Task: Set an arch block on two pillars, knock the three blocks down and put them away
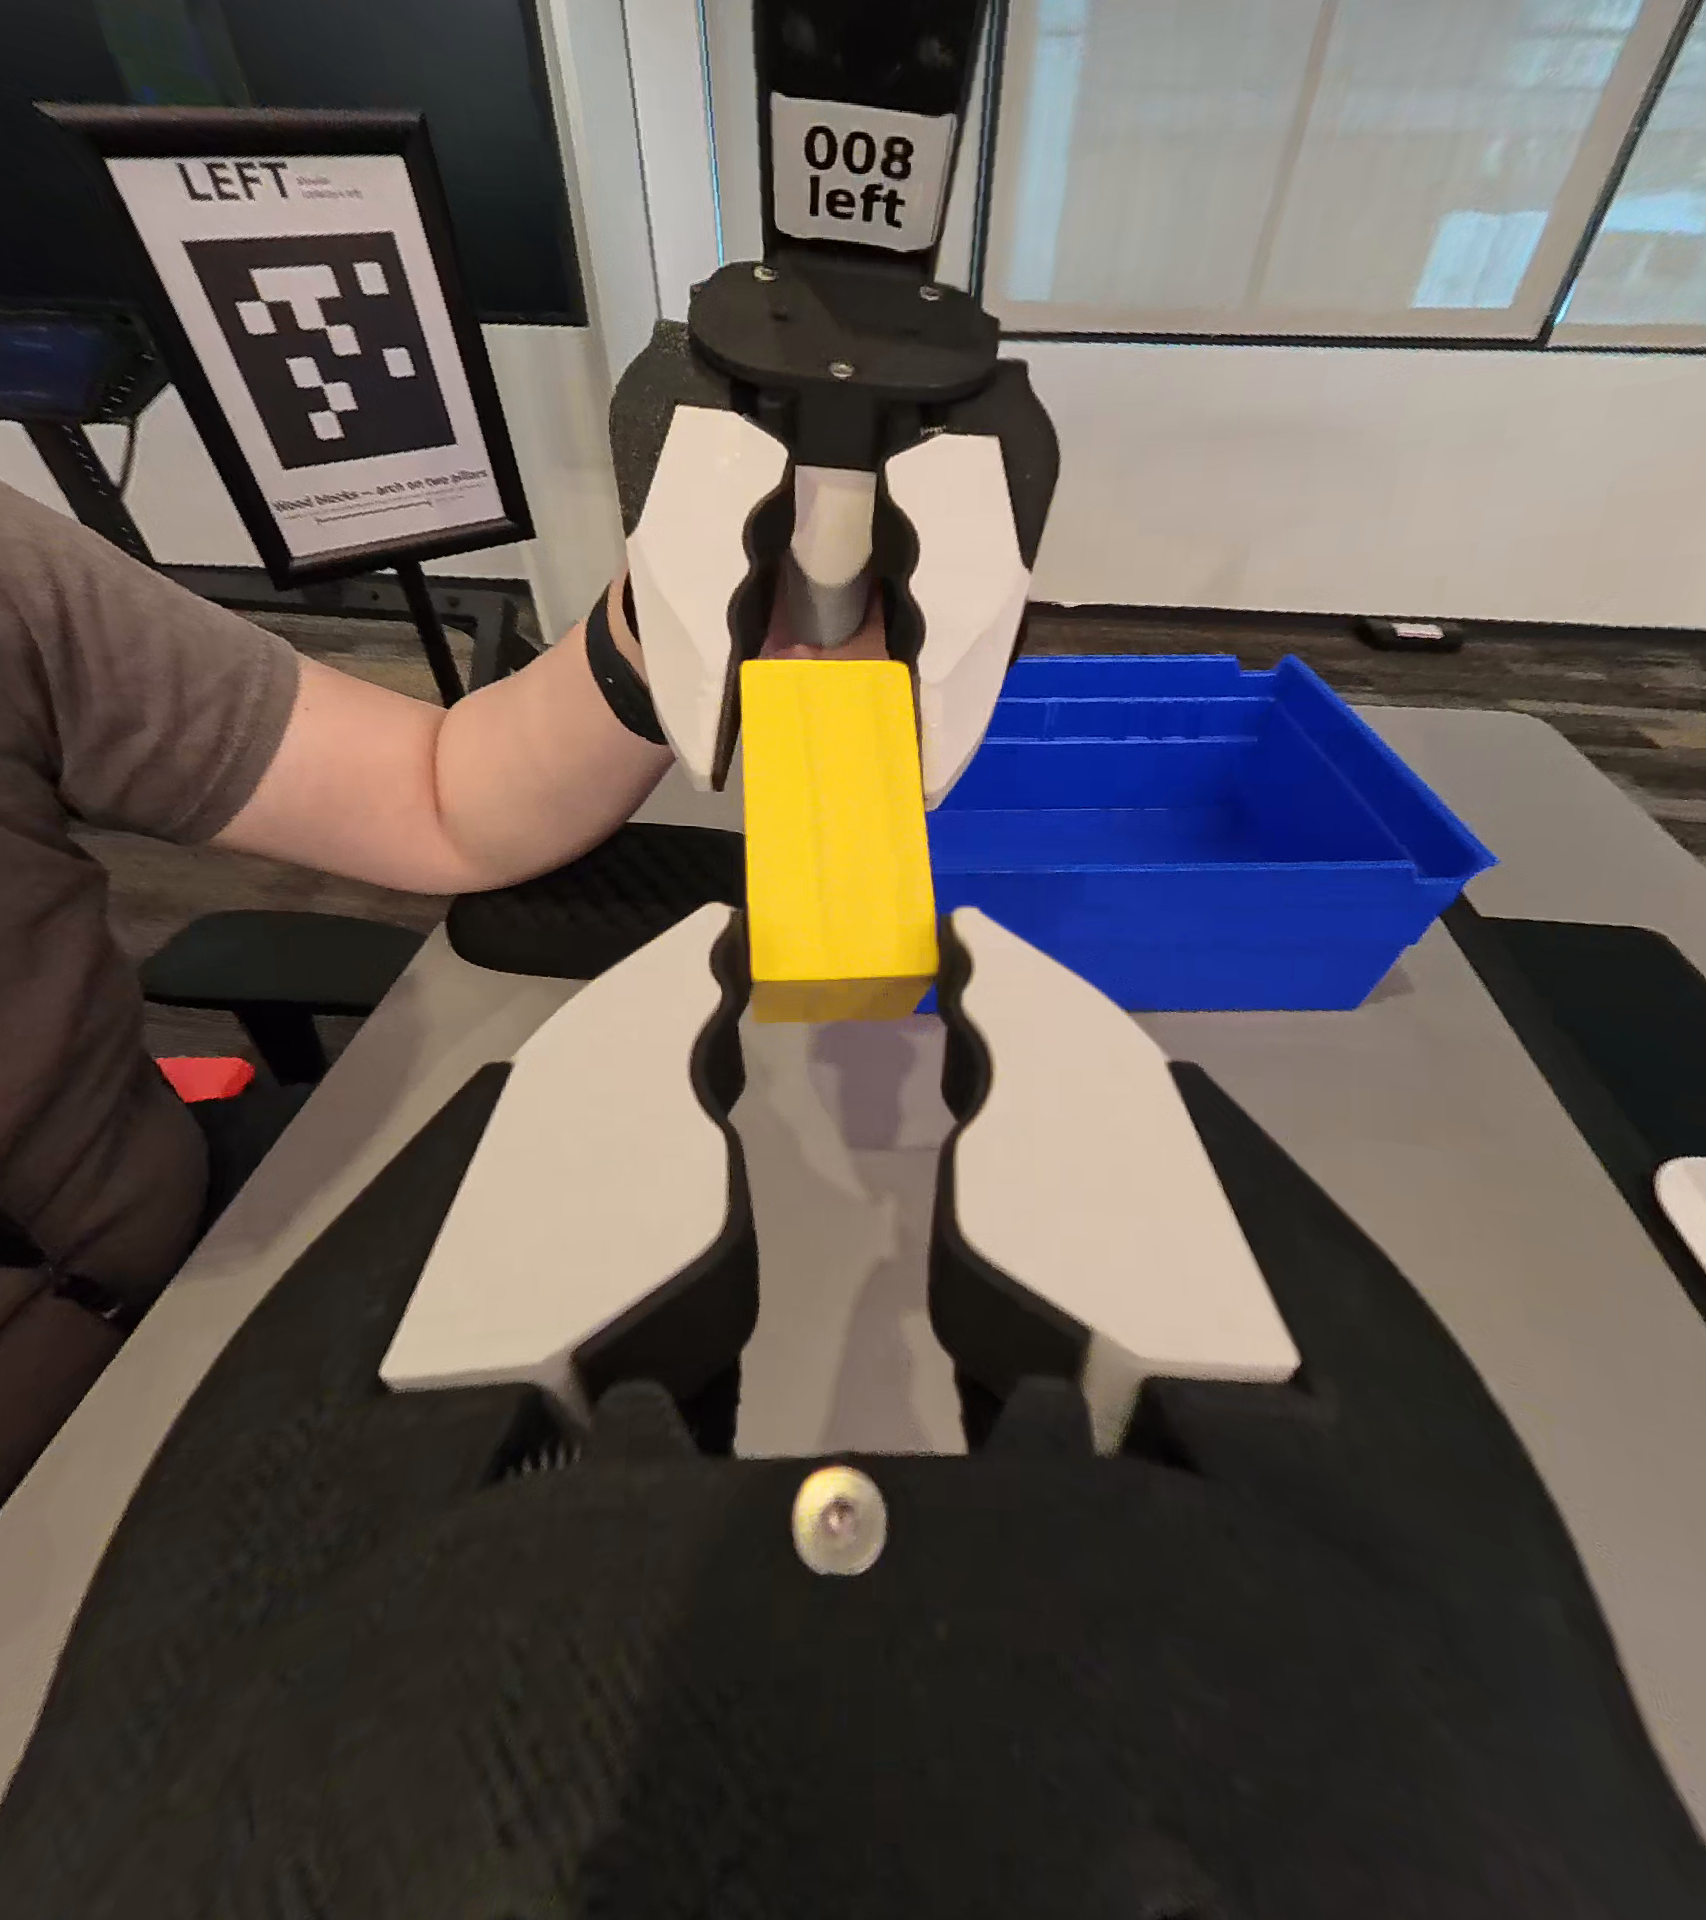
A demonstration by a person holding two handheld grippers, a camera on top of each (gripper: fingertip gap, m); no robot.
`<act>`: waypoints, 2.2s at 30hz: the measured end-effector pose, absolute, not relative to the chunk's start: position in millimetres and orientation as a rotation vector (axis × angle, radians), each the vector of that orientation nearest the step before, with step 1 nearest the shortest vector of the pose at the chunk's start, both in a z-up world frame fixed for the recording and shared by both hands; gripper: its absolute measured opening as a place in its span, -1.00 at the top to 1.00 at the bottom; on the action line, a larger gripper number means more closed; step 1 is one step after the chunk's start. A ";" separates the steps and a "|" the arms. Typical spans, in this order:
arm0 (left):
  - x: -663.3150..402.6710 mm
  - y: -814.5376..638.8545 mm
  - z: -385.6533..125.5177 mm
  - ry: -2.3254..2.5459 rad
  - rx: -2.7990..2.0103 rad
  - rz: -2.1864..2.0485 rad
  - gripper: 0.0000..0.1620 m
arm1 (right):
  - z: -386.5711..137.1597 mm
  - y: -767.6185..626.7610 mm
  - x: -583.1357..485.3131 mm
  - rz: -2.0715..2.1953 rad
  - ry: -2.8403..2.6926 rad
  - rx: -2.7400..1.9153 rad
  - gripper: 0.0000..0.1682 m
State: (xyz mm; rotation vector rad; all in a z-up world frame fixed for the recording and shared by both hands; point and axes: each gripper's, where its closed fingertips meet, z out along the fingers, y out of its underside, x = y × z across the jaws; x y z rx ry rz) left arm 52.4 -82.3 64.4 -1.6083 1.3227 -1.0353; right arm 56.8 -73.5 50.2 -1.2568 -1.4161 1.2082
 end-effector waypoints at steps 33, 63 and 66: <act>19.3 -54.1 66.3 1.143 -1.766 -0.968 0.16 | -51.7 37.5 56.6 0.677 -1.402 -1.668 0.58; 33.1 -58.3 46.6 1.205 -1.839 -0.971 0.15 | -47.7 39.0 55.3 0.709 -1.366 -1.630 0.44; 31.7 -58.7 49.3 1.204 -1.833 -0.964 0.13 | -36.1 37.1 56.4 0.710 -1.349 -1.583 0.32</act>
